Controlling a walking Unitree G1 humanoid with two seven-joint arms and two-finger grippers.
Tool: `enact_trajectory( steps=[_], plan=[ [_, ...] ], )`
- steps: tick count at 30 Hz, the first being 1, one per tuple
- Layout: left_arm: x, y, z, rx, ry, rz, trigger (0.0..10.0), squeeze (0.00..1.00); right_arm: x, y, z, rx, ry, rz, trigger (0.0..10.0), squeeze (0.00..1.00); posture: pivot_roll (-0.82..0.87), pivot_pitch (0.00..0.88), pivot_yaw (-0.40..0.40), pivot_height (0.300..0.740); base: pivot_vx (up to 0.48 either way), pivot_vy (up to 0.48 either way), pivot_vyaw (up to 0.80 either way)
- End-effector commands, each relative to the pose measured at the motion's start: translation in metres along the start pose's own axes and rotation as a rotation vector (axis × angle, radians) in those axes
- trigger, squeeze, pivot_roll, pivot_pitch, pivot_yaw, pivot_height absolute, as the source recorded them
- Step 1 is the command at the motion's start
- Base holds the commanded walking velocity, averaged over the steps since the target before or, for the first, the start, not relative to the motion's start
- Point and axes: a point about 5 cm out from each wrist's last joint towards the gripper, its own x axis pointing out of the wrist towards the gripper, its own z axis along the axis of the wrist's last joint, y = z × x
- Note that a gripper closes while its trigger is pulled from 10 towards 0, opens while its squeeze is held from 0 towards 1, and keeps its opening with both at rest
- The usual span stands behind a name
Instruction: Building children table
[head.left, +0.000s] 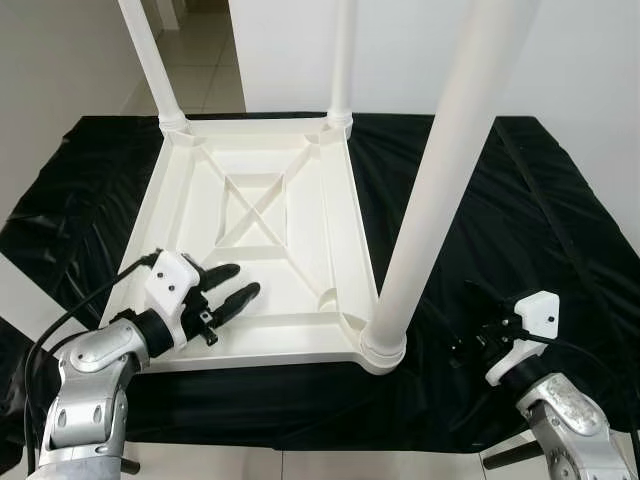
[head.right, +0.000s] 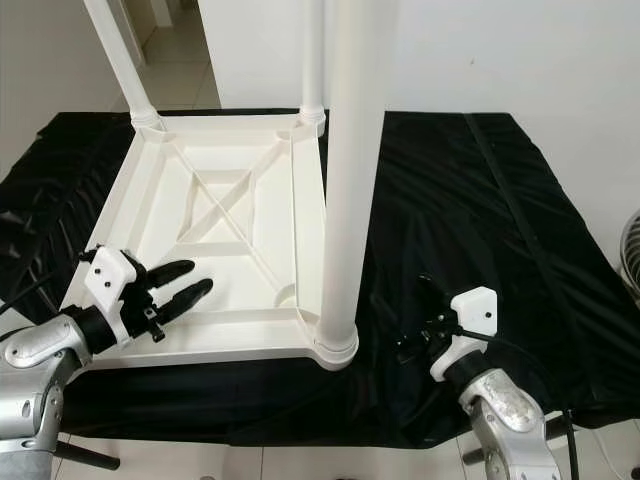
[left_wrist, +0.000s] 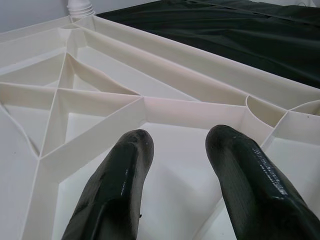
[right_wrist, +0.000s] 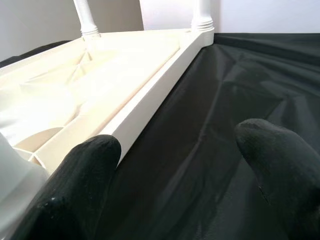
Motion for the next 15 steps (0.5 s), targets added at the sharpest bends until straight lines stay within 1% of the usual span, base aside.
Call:
enact_trajectory(
  steps=[1,4,7,11,15],
  plan=[
    [-0.009,0.016,-0.001,-0.003,0.013,0.348,10.0,0.0,-0.003,-0.001,-0.004,0.017,0.021,0.004,10.0,0.0,0.01,0.1,0.03,0.74,0.0,0.0,0.0],
    [-0.01,0.018,0.0,0.006,0.009,0.37,10.0,0.0,-0.003,-0.001,-0.004,0.024,0.022,0.02,10.0,0.0,0.02,0.104,0.029,0.74,0.0,0.0,0.0],
    [-0.01,0.024,0.005,0.025,-0.011,0.416,10.0,0.0,-0.002,0.0,-0.004,0.028,0.023,0.03,10.0,0.0,0.02,0.104,0.024,0.74,0.0,0.0,0.0],
    [-0.009,0.024,0.006,0.02,-0.018,0.428,10.0,0.0,-0.002,0.001,-0.005,0.031,0.022,0.03,10.0,0.0,0.02,0.104,0.024,0.74,0.0,0.0,0.0],
    [-0.003,0.022,0.012,0.011,-0.038,0.43,10.0,0.0,0.0,0.005,-0.006,0.049,0.018,0.031,10.0,0.0,0.02,0.103,0.026,0.74,0.0,0.0,0.0]
  ],
)
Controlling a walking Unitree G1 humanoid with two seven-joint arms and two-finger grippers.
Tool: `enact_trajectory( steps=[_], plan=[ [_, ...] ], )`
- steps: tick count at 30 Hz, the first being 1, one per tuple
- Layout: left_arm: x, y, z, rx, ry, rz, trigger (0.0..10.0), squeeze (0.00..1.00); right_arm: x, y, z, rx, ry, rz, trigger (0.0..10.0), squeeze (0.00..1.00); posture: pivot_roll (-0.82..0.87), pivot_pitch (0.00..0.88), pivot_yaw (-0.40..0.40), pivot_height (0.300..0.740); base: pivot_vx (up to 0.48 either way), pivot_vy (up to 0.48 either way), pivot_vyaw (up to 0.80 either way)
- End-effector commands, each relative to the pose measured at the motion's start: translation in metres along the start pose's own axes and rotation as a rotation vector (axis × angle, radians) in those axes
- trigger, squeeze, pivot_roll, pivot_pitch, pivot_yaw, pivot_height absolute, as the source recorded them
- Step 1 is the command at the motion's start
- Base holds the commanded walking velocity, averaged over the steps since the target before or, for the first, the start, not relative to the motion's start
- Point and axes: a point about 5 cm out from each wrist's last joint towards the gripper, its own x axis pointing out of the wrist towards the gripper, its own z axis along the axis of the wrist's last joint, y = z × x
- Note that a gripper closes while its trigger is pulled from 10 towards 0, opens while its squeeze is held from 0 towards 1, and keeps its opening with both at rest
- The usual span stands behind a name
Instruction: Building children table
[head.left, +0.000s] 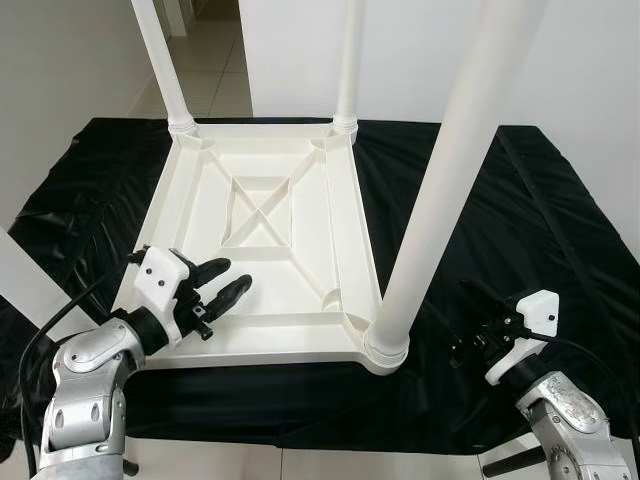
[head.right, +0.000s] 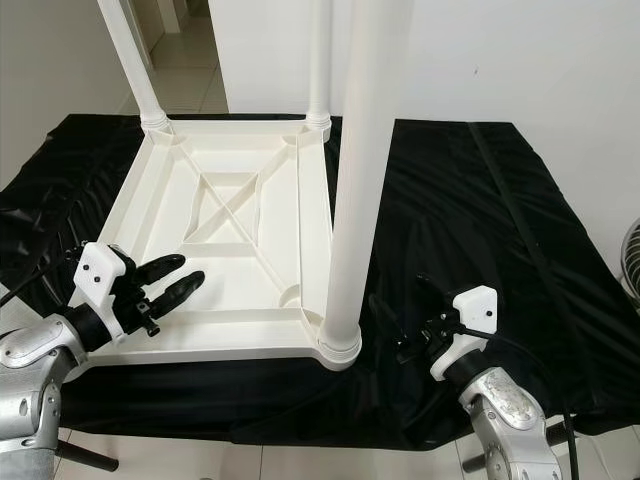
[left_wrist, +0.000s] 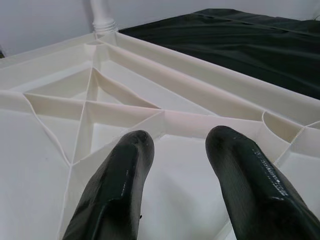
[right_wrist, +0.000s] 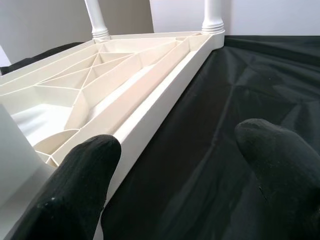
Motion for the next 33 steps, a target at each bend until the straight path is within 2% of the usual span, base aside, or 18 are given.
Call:
enact_trajectory(
  steps=[1,14,27,32,33],
  plan=[
    [-0.001,0.018,0.004,-0.002,-0.01,0.368,10.0,0.0,0.001,0.004,-0.006,0.031,0.016,0.005,10.0,0.0,0.02,0.103,0.026,0.74,0.0,0.0,0.0],
    [0.008,0.016,0.01,-0.014,-0.033,0.361,10.0,0.0,0.002,0.01,-0.007,0.044,0.004,-0.008,10.0,0.0,0.01,0.1,0.032,0.74,0.0,0.0,0.0],
    [0.022,0.004,0.017,-0.058,-0.072,0.346,10.0,0.0,0.005,0.016,-0.009,0.054,-0.004,-0.017,10.0,0.0,0.01,0.084,0.036,0.74,0.0,0.0,0.0],
    [0.026,0.003,0.015,-0.081,-0.064,0.376,10.0,0.0,0.006,0.016,-0.009,0.055,-0.006,-0.019,10.0,0.0,0.0,0.079,0.038,0.74,0.0,0.0,0.0],
    [0.028,0.004,0.012,-0.099,-0.043,0.413,10.0,0.0,0.007,0.017,-0.009,0.053,-0.007,-0.021,10.0,0.0,0.0,0.077,0.038,0.74,0.0,0.0,0.0]
  ],
)
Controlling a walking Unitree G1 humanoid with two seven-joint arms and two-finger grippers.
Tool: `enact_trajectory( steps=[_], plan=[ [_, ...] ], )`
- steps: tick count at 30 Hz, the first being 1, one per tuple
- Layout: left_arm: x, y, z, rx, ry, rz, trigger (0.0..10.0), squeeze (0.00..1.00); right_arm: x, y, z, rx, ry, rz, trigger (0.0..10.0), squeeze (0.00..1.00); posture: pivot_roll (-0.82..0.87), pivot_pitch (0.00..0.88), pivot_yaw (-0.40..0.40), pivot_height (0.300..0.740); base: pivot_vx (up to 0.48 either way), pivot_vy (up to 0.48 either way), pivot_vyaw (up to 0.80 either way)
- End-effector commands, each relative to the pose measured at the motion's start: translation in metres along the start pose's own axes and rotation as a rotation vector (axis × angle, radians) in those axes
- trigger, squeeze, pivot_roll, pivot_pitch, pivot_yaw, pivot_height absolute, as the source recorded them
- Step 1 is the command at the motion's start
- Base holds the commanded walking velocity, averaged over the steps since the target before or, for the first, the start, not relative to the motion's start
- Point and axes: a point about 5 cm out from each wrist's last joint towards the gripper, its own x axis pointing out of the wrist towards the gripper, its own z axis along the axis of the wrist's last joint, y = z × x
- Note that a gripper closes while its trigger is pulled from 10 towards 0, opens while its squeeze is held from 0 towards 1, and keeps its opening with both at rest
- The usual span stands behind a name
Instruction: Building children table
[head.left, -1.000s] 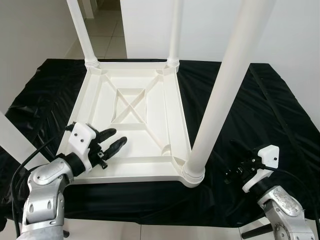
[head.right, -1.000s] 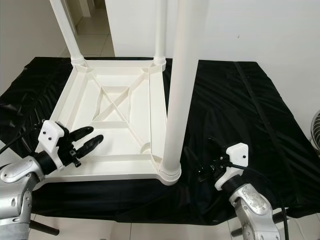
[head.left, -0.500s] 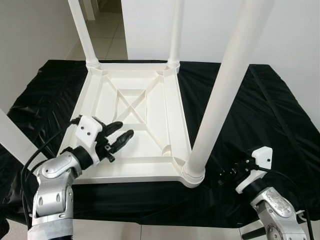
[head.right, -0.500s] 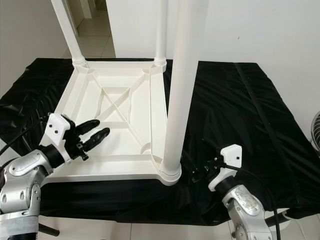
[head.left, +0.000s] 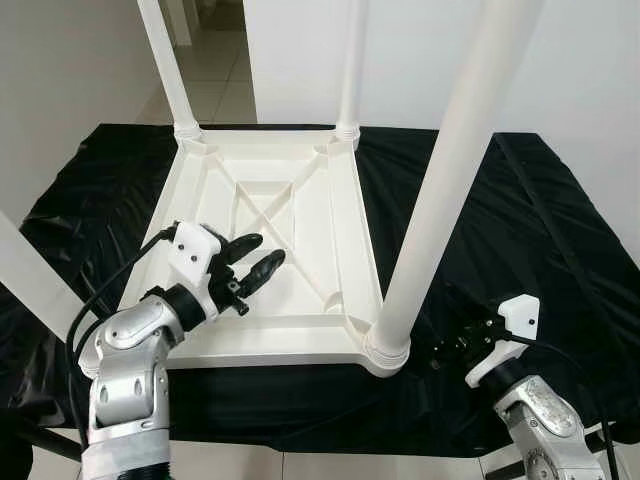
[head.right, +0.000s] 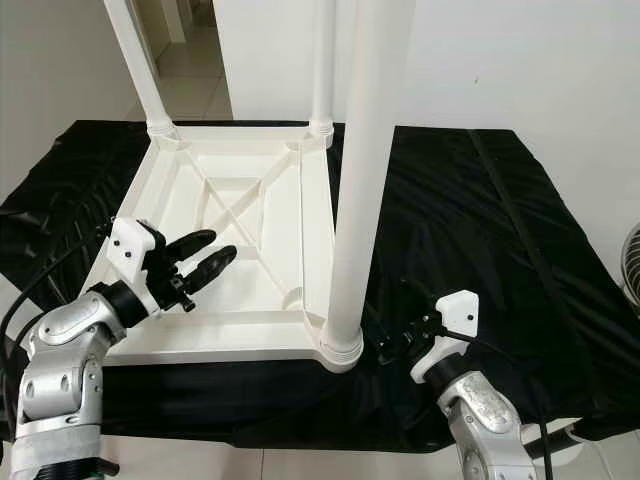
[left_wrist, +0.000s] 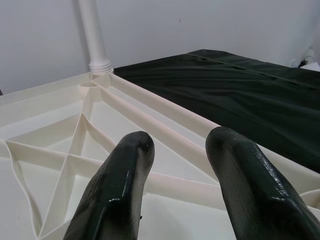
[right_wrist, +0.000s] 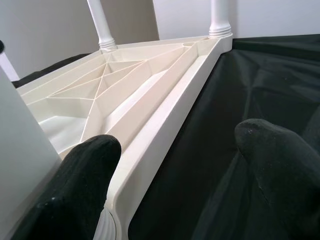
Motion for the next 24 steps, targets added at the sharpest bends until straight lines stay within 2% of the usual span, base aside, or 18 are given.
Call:
enact_trajectory(
  steps=[1,14,24],
  plan=[
    [-0.005,0.021,-0.006,-0.019,0.037,0.42,10.0,0.0,-0.001,0.001,-0.003,-0.003,0.01,0.0,10.0,0.0,0.0,0.077,0.038,0.74,0.0,0.0,0.0],
    [-0.004,0.022,-0.014,-0.063,0.077,0.501,10.0,0.0,-0.001,0.005,-0.005,-0.005,0.01,-0.005,10.0,0.0,0.0,0.082,0.043,0.74,0.0,0.0,0.0],
    [-0.003,0.021,-0.017,-0.071,0.097,0.521,10.0,0.0,-0.001,0.006,-0.005,-0.005,0.01,-0.009,10.0,0.0,0.0,0.083,0.047,0.74,0.0,0.0,0.0]
  ],
)
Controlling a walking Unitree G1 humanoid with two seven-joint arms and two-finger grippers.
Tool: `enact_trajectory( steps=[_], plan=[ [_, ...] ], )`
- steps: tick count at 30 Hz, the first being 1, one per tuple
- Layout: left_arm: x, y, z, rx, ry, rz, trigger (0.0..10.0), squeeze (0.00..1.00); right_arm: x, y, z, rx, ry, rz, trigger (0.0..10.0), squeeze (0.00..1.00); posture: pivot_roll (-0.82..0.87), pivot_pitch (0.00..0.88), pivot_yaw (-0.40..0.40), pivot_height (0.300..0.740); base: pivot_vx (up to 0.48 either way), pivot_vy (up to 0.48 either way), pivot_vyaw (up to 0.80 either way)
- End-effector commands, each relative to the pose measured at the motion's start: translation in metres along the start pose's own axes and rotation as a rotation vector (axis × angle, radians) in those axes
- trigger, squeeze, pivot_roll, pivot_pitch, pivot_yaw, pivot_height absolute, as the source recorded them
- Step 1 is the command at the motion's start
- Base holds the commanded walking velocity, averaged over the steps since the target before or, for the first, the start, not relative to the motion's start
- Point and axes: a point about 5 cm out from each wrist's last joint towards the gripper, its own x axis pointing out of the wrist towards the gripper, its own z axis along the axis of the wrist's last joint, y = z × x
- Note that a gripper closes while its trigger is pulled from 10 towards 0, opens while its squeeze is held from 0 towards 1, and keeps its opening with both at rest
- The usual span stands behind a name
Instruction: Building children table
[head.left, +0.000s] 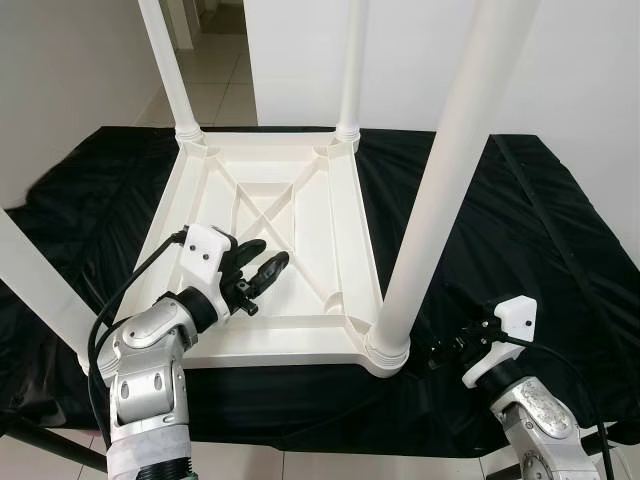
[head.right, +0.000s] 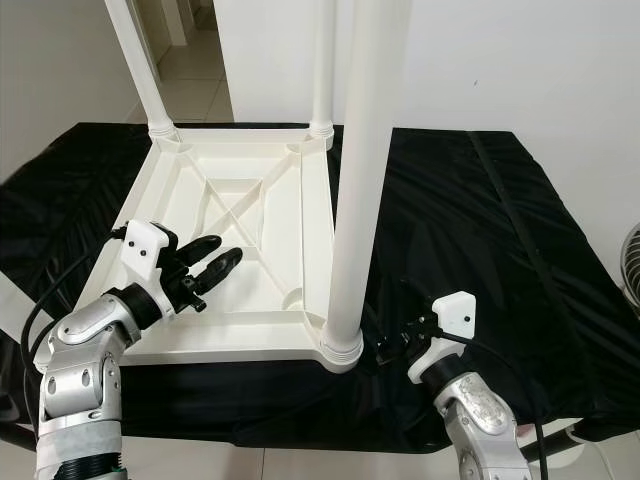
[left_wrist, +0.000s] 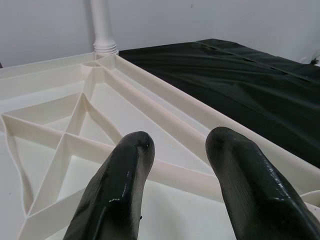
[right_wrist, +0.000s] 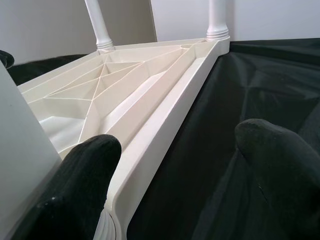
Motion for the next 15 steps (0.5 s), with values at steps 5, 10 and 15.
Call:
enact_trajectory(
  steps=[5,10,15],
  plan=[
    [-0.0052,0.0252,-0.0063,-0.023,0.038,0.485,10.0,0.0,-0.001,0.004,-0.004,0.008,0.012,0.005,10.0,0.0,0.0,0.082,0.048,0.74,0.0,0.0,0.0],
    [-0.0055,0.0286,-0.0081,-0.03,0.053,0.52,10.0,0.0,-0.0007,0.0049,-0.0044,0.009,0.01,0.002,10.0,0.0,0.0,0.082,0.05,0.74,0.0,0.0,0.0],
    [-0.0063,0.0316,-0.0093,-0.032,0.066,0.548,10.0,0.0,-0.0005,0.0057,-0.0044,0.009,0.009,0.0,10.0,0.0,0.0,0.085,0.052,0.74,0.0,0.0,0.0]
  ],
)
